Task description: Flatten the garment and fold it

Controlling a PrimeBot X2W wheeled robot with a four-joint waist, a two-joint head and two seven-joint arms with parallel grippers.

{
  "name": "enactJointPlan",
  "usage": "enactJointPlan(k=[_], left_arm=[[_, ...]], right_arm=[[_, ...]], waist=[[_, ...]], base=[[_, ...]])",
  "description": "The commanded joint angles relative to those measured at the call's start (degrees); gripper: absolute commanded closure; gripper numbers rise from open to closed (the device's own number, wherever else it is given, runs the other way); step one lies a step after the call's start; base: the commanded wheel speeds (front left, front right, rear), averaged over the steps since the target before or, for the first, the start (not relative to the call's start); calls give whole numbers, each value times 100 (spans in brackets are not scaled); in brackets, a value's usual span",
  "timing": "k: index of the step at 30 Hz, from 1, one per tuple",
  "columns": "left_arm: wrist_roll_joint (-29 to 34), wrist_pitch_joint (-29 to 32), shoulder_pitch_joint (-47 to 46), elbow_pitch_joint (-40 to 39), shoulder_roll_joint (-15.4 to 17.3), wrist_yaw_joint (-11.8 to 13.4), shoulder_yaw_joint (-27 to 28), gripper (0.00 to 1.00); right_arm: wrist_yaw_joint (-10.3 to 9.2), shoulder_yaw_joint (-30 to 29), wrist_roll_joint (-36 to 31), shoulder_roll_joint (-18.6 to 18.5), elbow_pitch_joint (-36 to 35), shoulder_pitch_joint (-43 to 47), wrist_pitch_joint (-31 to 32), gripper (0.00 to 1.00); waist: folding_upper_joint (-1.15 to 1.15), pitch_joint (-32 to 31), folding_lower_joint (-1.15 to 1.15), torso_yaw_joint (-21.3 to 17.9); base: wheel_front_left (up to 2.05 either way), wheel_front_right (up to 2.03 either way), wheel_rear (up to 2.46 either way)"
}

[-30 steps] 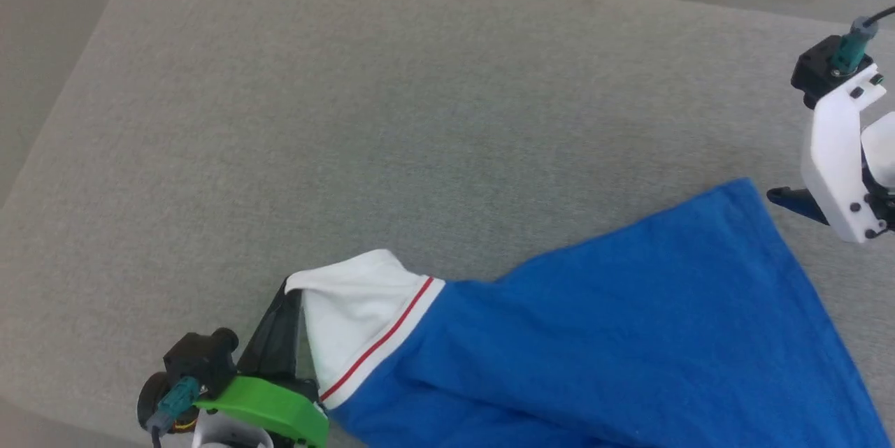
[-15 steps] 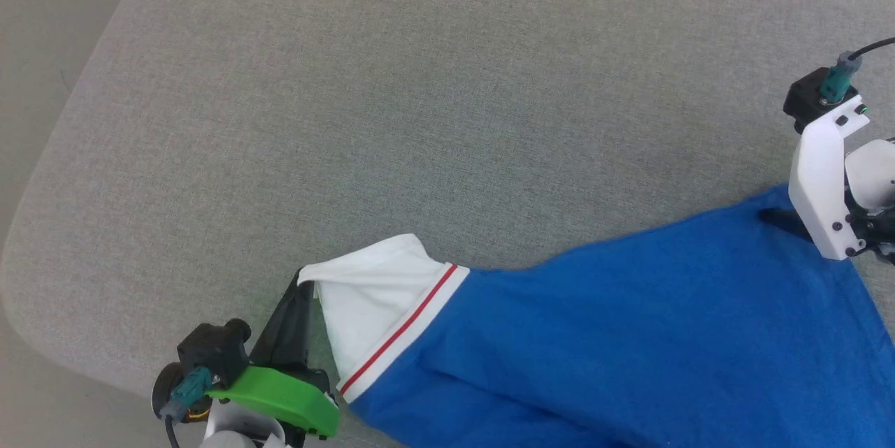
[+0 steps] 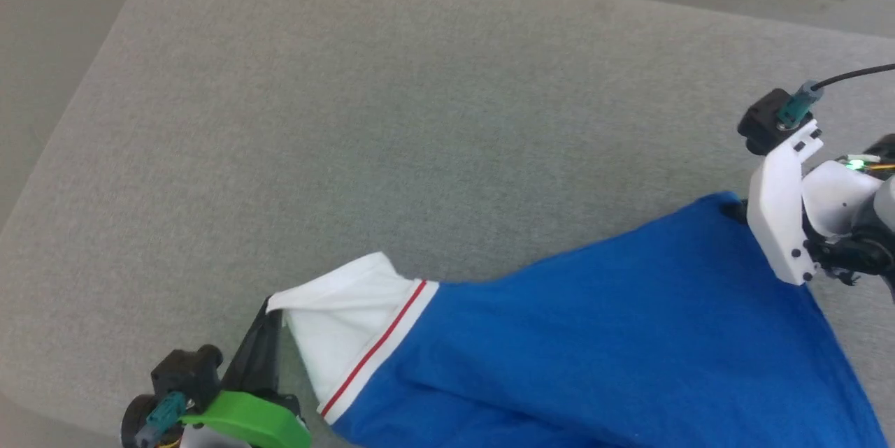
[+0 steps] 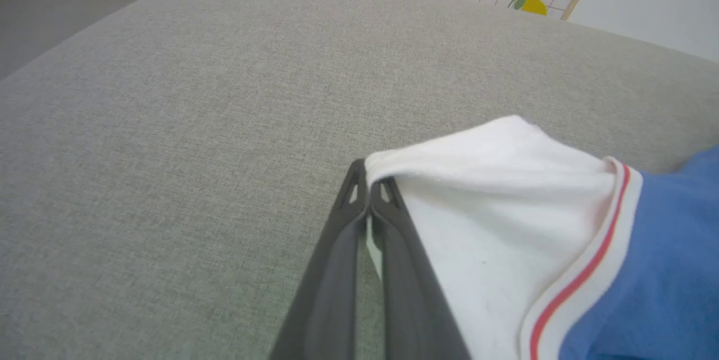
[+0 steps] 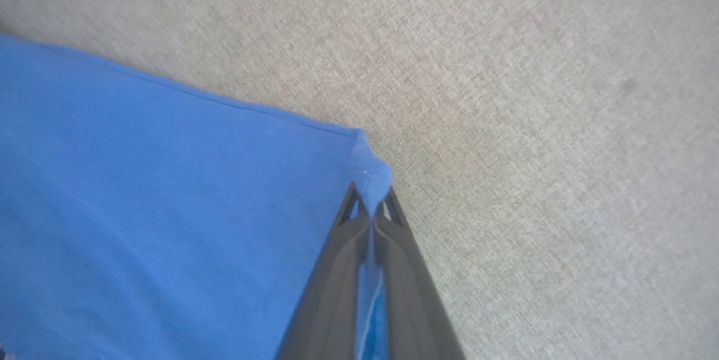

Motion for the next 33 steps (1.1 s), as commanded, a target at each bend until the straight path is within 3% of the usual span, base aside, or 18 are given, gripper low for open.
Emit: enactJointPlan(k=[1,10,17,24,33], left_arm=[[-55,7,82,-30,84,52,49,100],[-5,198,310,-459,356,212,174,100],[170,220,271,-948,583,348,266,100],[396,379,-794,-1284,895,259,257,100],[667,603,-3649,-677,811,28,-66,100]], right_arm=[[-9,52,90,-64,-160,5,-212,100],[-9,-60,115,-777,-1316,538,-1780,100],[-9,-800,-212,-1016,-1755,1478,-2933,100],[-9,-1949,-930,-550,-1756,1795,-3452,100],[-9,-3312,-1951,570,-1398,965,-3389,100]], waist=[[0,-407,-1,-388],[0,-958,-1,-945],[0,-1327,-1,-1213],[0,-1542,-1,-1339],[0,-1141,-1,-1360]], base=[[0,0,0],[0,0,0],[0,0,0],[0,0,0],[0,0,0]])
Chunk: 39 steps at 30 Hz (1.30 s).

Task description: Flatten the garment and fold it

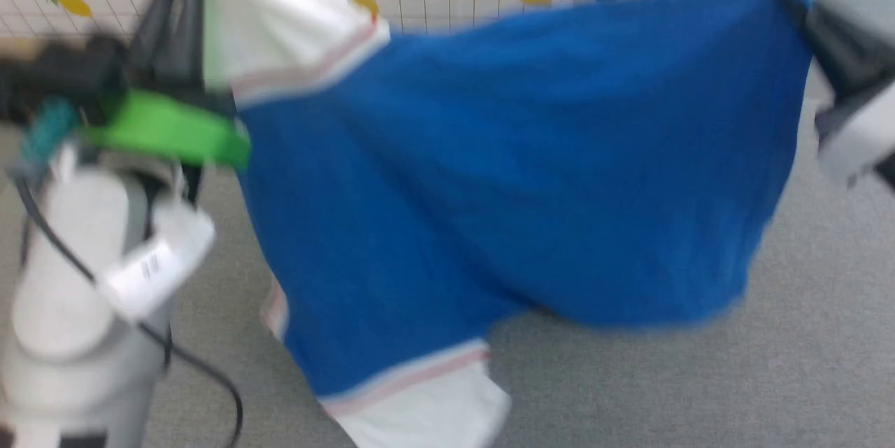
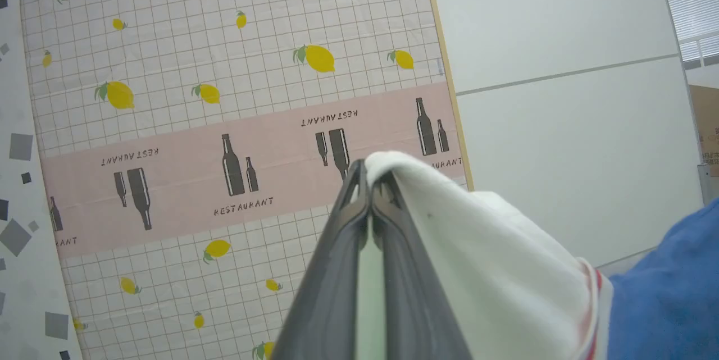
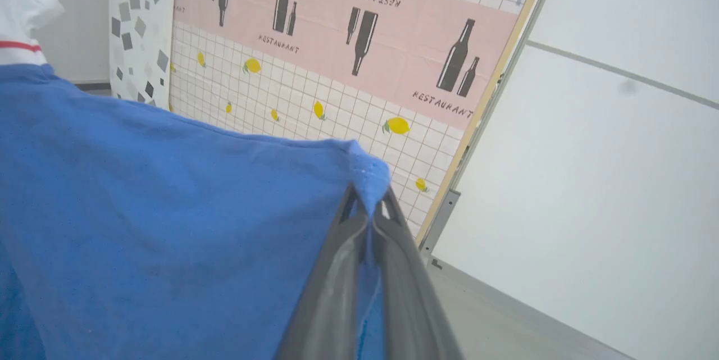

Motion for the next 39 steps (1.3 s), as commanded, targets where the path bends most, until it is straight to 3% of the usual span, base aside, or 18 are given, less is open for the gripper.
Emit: enactJointPlan(k=[1,9,17,23,31,39], left_arm=[[121,-12,-392,146,-12,-49,-12,100],[230,-170,-2944,1317,-77,-126,26,100],[533,-407,-5395,2365,21,-182,-40,100],[602,-546,-6586,3033,38,-196,-43,100],[556,-657,-6988,3516,35,-221,-30,100],[456,-683,-5795,3236,32,-273,43,100]], right_arm=[[-9,-129,-148,160,51,-258,-28,100],[-9,-538,-812,831,621,-2086,-11,100],[-9,-536,-1483,1153,1524,-4266,-178,100],[-9,-397,-1747,1290,2321,-5536,-462,100],[-9,-72,-1765,1377,3370,-6203,-882,100],[-9,587,-1517,1581,4181,-5644,-1391,100]], waist=[[0,301,0,-10],[0,1458,0,-93],[0,2610,0,-127],[0,3121,0,-91],[0,3403,0,-34],[0,3238,0,-55]], base=[[0,0,0],[0,0,0],[0,0,0],[0,0,0],[0,0,0],[0,0,0]])
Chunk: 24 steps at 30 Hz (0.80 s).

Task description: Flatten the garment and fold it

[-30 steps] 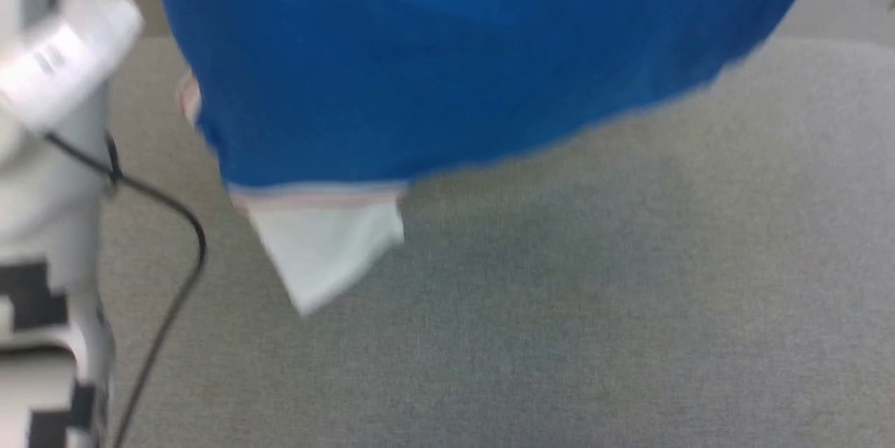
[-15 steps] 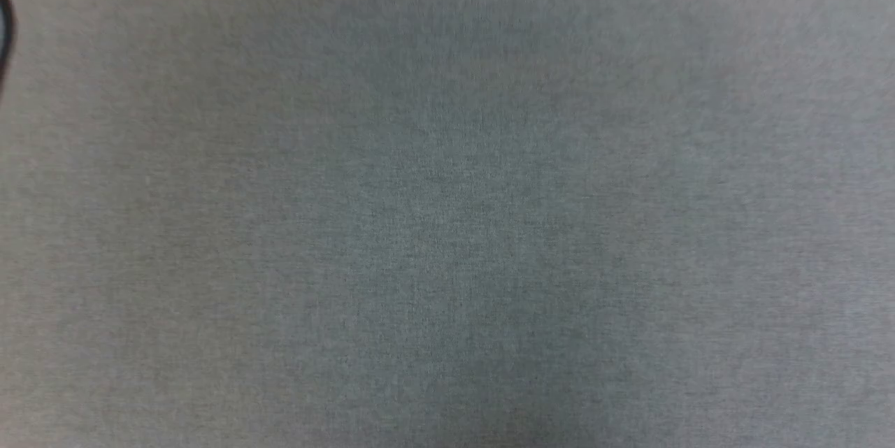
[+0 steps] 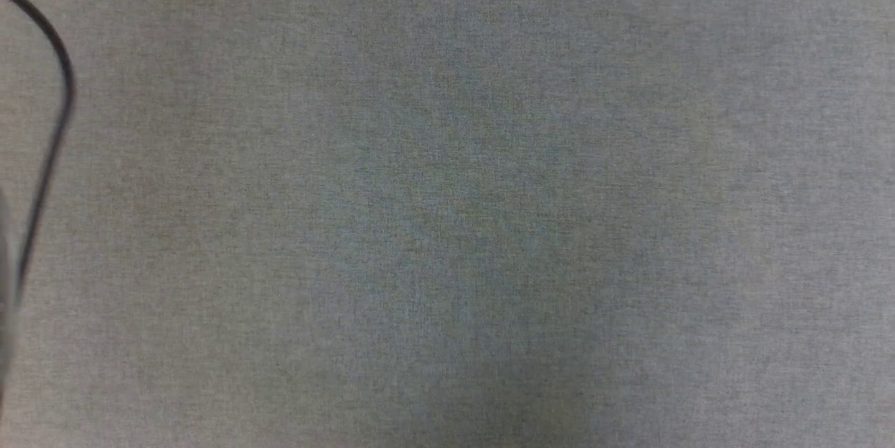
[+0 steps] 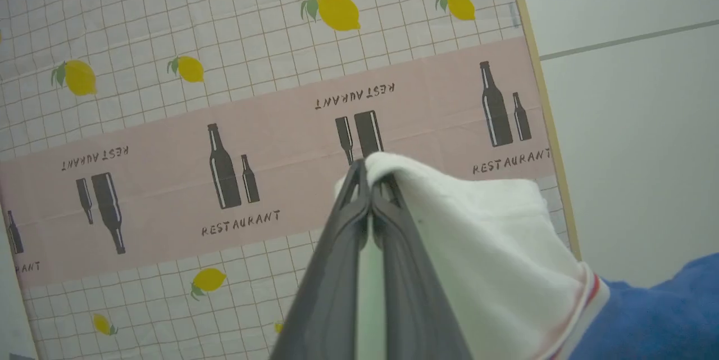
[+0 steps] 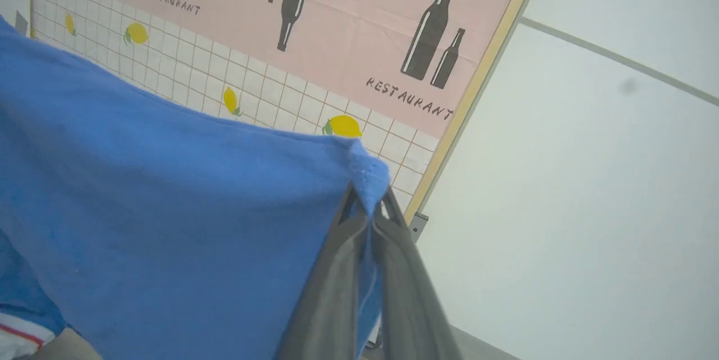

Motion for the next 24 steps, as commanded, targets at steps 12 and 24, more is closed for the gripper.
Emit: enactJointPlan(k=[12,24], left_arm=[[-148,-50,3868,-1536,47,-18,511,100],[-228,-51,7813,-2555,-212,139,704,100]], right_arm=[[-9,1433,883,-45,71,2250,-489,100],[-9,2753,1955,-1005,-1012,4804,-147,100]], waist=[[0,-1300,-1,-9],[0,-2664,-1,71]], base=[[0,0,0],[0,0,0]])
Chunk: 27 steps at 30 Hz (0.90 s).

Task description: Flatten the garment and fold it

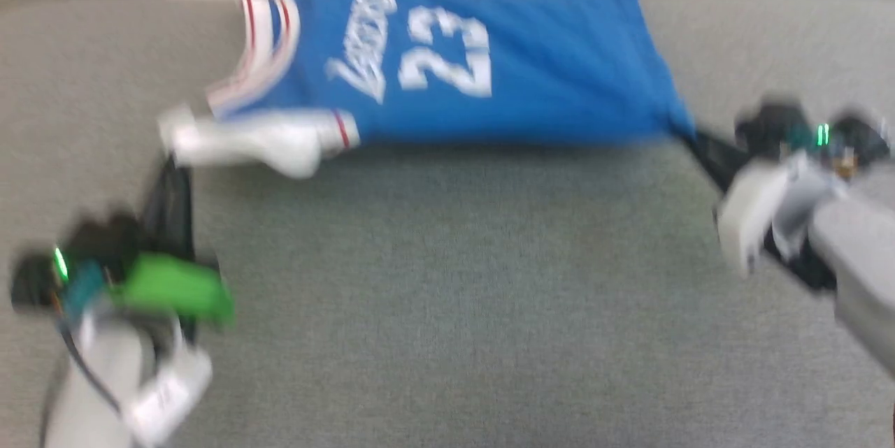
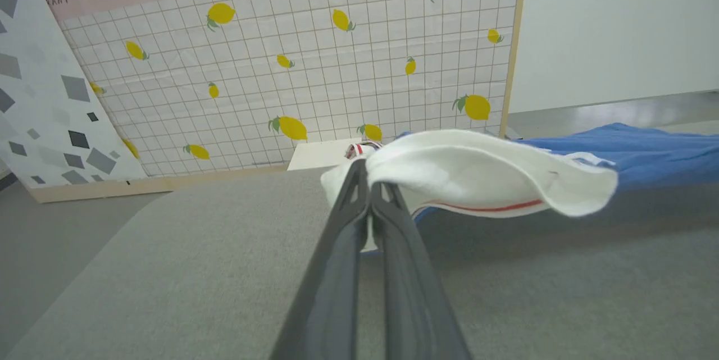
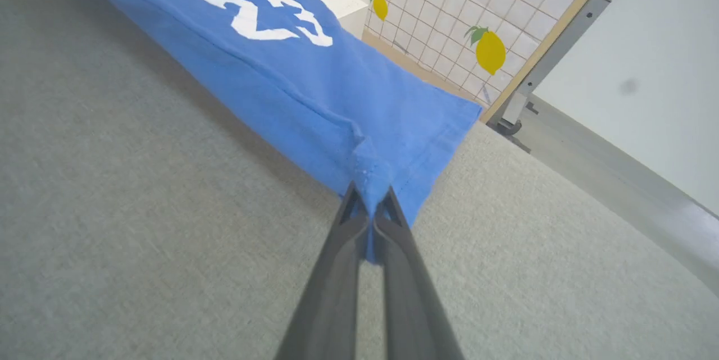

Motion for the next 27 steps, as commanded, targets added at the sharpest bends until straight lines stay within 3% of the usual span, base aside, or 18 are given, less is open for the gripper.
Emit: enactJointPlan(k=[1,5,14,27], left_arm=[[-47,-44,383,-68,-25,50,30,100],[-190,-36,1299,-262,-89,192,170,100],[-410,300,2942,-566,-130,156,72,100],[-788,716,4388,-536,-260,122,-59,100]], right_arm=[[-9,72,116,-122,-131,279,30,100],[-9,214,313,-420,-434,911,93,100],[-9,164,568,-904,-1136,2273,348,100],[-9,-654,611,-1266,-1973,4287,840,100]], waist=[[0,-686,1,57],[0,-1013,1,66],[0,-1563,1,138],[0,-1958,1,127]], base=[[0,0,0],[0,0,0],[0,0,0],[0,0,0]])
